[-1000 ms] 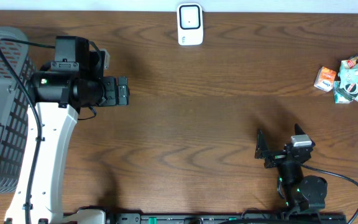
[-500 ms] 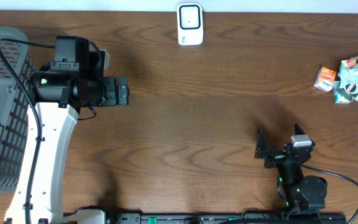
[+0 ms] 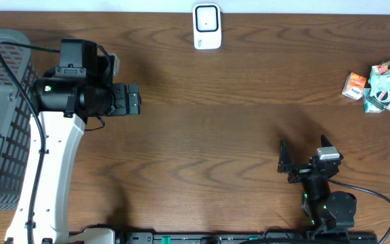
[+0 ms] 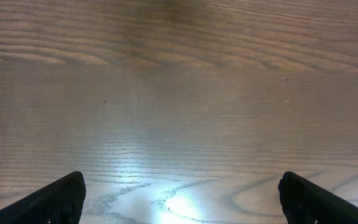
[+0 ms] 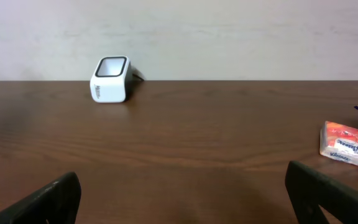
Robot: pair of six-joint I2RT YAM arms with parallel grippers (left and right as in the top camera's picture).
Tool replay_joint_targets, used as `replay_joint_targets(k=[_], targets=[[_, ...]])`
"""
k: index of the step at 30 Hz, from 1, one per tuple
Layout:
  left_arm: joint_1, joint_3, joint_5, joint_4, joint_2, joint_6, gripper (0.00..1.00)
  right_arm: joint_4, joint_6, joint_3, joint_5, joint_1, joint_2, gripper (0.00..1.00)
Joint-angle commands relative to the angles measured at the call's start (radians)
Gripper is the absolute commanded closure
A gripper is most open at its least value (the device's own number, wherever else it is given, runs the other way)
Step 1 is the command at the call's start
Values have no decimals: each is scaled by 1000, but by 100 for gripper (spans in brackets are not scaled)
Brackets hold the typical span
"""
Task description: Scan the item barcode
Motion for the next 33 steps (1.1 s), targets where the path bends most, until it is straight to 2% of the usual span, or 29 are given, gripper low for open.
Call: replay_joint_targets(k=[1, 8, 11, 16, 19, 22, 33], targets=[[-3, -3, -2, -4, 2, 2, 2, -4, 10, -2, 9, -6, -7, 1], [-3, -3, -10, -5, 2, 10, 2, -4, 10, -2, 9, -6, -7, 1], [-3, -3, -103, -42, 2, 29, 2, -4, 10, -2, 9, -6, -7, 1], [-3, -3, -121, -56, 2, 28, 2, -4, 10, -2, 9, -6, -7, 1], [-3, -16, -109, -68, -12, -35, 2, -4, 10, -2, 9, -6, -7, 1], [-3, -72, -103, -67, -54, -77, 3, -4, 10, -2, 9, -6, -7, 1], [-3, -475, -99, 53, -348, -58, 2, -4, 10, -2, 9, -6, -7, 1]])
